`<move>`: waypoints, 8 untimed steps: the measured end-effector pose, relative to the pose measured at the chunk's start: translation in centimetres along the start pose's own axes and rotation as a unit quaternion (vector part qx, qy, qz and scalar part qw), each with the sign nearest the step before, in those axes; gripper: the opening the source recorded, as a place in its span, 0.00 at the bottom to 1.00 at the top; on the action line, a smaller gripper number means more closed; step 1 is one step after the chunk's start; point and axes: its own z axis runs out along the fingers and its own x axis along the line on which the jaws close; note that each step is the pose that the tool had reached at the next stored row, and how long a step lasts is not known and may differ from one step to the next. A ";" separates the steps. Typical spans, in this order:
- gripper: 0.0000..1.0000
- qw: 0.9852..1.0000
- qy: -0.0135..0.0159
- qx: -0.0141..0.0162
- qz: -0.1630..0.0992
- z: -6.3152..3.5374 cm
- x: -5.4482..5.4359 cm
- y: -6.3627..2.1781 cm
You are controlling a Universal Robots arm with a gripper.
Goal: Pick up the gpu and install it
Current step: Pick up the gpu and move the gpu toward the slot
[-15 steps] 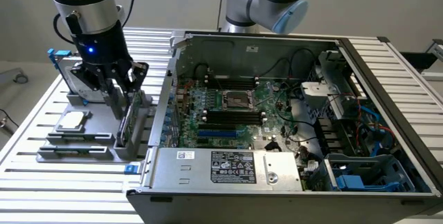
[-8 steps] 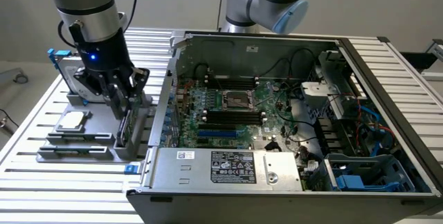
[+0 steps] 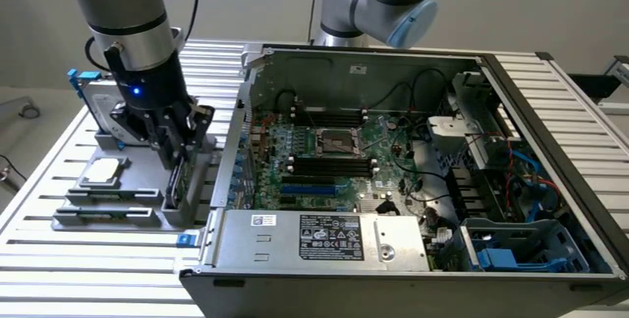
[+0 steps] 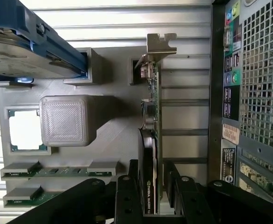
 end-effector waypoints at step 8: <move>0.36 1.000 0.000 -0.001 0.002 1.35 0.0 0.49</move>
